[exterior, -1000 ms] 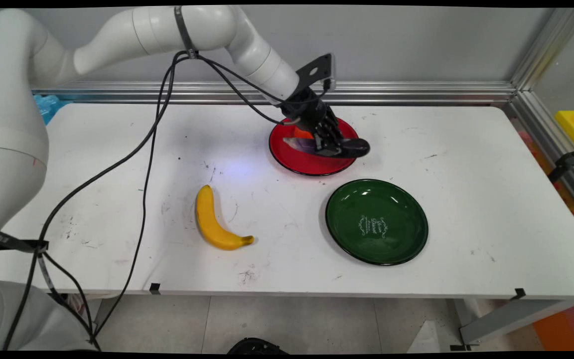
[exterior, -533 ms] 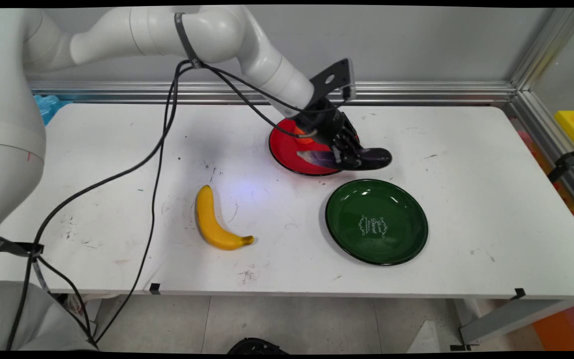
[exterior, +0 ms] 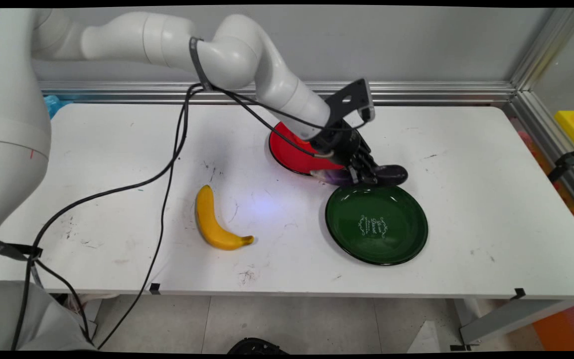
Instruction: Place the picked object on the green plate
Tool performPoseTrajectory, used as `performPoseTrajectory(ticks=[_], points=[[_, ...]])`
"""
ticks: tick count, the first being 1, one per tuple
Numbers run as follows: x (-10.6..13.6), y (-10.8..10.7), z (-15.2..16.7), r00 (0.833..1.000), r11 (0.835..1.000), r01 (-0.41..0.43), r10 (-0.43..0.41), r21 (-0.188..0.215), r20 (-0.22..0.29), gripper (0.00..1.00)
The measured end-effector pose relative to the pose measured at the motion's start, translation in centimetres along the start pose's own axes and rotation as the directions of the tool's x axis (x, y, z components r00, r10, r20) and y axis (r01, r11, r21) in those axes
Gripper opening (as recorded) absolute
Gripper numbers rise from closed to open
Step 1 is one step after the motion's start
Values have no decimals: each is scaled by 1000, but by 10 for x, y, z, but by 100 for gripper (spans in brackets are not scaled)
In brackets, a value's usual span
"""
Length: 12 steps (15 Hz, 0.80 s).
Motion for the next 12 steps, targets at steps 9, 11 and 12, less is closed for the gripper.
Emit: performPoseTrajectory(ticks=[9, 11, 12], points=[[-2, 19, 44, 1000, 1000, -15, 15, 6, 1, 0], [-2, 20, 53, 1000, 1000, -21, 21, 6, -2, 0], [-2, 21, 58, 1000, 1000, -24, 24, 6, -3, 0]])
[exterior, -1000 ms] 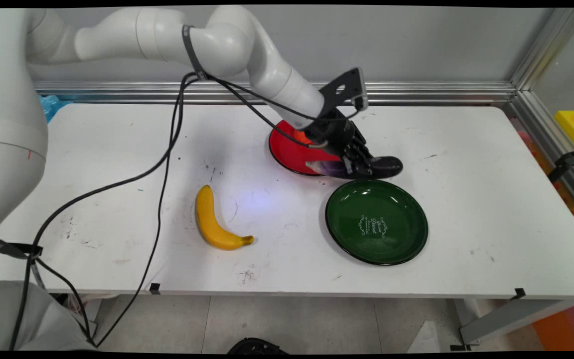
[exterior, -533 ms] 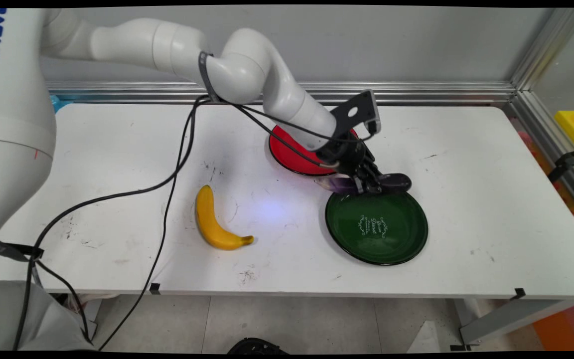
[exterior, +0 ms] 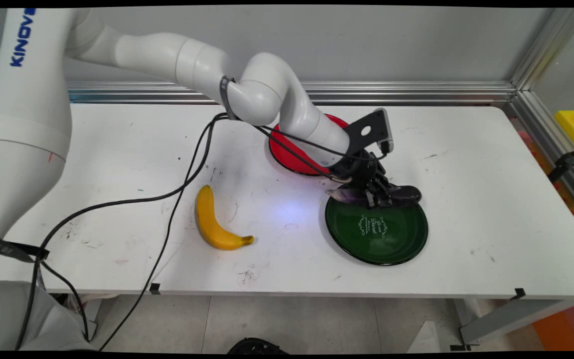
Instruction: Place the picked object on the green plate
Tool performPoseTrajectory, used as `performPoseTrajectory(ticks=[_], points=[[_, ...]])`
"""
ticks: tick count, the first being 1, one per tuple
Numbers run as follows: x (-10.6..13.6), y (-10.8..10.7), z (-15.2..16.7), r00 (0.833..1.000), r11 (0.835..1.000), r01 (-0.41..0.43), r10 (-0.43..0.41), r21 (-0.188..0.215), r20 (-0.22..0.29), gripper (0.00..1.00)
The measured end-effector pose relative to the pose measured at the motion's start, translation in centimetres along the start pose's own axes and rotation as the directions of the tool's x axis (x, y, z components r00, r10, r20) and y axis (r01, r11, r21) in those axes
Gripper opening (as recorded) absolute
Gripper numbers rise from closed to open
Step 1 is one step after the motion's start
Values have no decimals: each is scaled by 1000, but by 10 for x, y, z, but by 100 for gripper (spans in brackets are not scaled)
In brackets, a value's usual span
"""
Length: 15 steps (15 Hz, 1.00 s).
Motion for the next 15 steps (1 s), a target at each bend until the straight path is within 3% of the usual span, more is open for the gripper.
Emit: performPoseTrajectory(ticks=[7, 8, 15], points=[[-1, 3, 20, 1000, 1000, -17, 17, 0, -4, 0], [-1, 3, 23, 1000, 1000, -18, 18, 1, -4, 100], [-1, 1, 28, 1000, 1000, -13, 13, 13, -13, 100]])
